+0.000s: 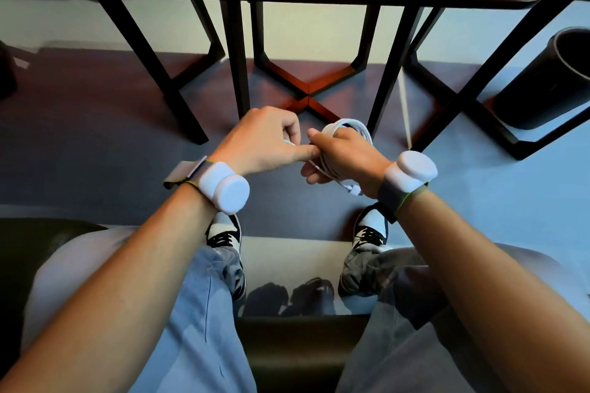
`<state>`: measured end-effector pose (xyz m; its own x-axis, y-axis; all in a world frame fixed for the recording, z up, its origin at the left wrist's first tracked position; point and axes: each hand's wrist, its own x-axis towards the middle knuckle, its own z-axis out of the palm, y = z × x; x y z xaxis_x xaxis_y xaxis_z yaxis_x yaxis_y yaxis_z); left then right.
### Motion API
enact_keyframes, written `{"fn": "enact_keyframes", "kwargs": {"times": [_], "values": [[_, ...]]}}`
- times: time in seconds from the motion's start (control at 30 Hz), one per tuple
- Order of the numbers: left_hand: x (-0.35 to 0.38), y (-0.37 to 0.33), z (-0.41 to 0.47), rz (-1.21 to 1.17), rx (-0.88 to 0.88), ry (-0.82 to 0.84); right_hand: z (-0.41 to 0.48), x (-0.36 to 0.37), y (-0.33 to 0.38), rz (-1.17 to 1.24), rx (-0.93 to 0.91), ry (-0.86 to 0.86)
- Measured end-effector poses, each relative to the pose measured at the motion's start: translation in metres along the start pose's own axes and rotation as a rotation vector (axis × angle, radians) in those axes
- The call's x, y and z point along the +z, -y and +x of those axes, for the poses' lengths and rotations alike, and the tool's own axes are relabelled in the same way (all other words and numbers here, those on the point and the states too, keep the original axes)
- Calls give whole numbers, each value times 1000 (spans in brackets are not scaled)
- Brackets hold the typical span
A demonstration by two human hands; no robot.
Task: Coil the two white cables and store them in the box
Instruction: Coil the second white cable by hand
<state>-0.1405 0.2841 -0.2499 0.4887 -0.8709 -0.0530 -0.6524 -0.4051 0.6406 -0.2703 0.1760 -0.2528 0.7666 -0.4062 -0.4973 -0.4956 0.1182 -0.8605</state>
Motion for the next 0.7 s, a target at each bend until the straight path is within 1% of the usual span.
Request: {"fn": "enact_keyframes", "kwargs": {"times": [0.07, 0.17, 0.27, 0.33, 0.4, 0.5, 0.63, 0.7], "values": [[-6, -1, -1, -126, 78, 0, -2, -1, 5, 51, 44, 85], [-9, -6, -3, -273, 175, -41, -4, -6, 8, 132, 32, 267], [-4, -11, -3, -339, 235, -115, -6, -12, 8, 325, 35, 462], [3, -14, -3, -321, 263, -114, -6, -14, 8, 451, 31, 543], [9, -16, -3, -335, 248, -49, -6, -17, 8, 522, 33, 573], [14, -16, -5, -461, 194, 43, -8, -18, 9, 567, 29, 593], [11, -15, -6, -640, 216, 172, -13, -18, 10, 621, 28, 698], [10, -16, -8, -637, 223, 234, -16, -18, 10, 639, 33, 729]]}}
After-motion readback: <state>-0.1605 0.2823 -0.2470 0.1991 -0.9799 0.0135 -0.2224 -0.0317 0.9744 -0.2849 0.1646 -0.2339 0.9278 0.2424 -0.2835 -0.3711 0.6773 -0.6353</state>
